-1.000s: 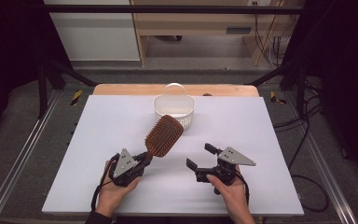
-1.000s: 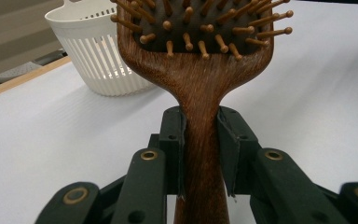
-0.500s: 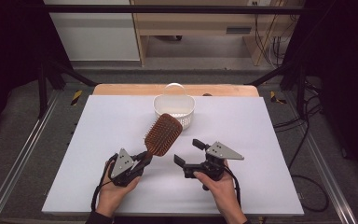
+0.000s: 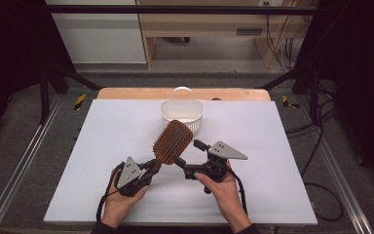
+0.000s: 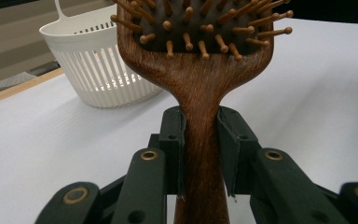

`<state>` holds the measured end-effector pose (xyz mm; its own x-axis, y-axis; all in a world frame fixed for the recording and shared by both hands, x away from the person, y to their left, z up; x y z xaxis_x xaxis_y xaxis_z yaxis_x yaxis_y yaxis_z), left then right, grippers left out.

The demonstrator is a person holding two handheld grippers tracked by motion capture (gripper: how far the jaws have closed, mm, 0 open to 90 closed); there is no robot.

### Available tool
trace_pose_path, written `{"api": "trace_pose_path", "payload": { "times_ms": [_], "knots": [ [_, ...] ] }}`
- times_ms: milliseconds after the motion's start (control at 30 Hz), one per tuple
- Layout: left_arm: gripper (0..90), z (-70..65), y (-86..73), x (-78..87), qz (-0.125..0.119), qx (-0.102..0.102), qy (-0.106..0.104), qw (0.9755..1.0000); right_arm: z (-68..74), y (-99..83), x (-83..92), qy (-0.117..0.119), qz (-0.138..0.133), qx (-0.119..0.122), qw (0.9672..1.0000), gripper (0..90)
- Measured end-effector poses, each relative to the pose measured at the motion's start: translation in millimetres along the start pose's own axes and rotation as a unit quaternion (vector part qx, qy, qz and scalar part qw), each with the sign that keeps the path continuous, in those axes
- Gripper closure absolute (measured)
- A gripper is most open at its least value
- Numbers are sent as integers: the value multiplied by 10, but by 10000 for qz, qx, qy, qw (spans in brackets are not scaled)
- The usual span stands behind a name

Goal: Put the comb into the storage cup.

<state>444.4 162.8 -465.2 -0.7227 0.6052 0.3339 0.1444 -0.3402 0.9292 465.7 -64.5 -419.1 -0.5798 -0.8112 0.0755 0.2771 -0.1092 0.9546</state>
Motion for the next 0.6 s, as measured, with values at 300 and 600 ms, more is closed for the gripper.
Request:
{"api": "trace_pose_path", "payload": {
  "times_ms": [300, 600],
  "knots": [
    [722, -72, 32, 7, -76, -88, -68, 9999, -27, 63, -69, 93, -78, -293, 9995, 90],
    [722, -116, 58, 14, -143, -161, -105, 9997, -30, 157, -150, 179, -85, -456, 9988, 157]
  ]
}}
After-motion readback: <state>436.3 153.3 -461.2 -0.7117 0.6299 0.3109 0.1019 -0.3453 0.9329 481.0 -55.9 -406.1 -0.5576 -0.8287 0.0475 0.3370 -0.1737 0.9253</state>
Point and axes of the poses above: each handheld gripper's, and its own axes: x roughly backward along the jaws, y roughly out of its top, z roughly to its left, the point moved 3 cm from there along -x, roughly forward along the jaws, and after that the axes turned 4 degrees about y, right-handed, at the moved point
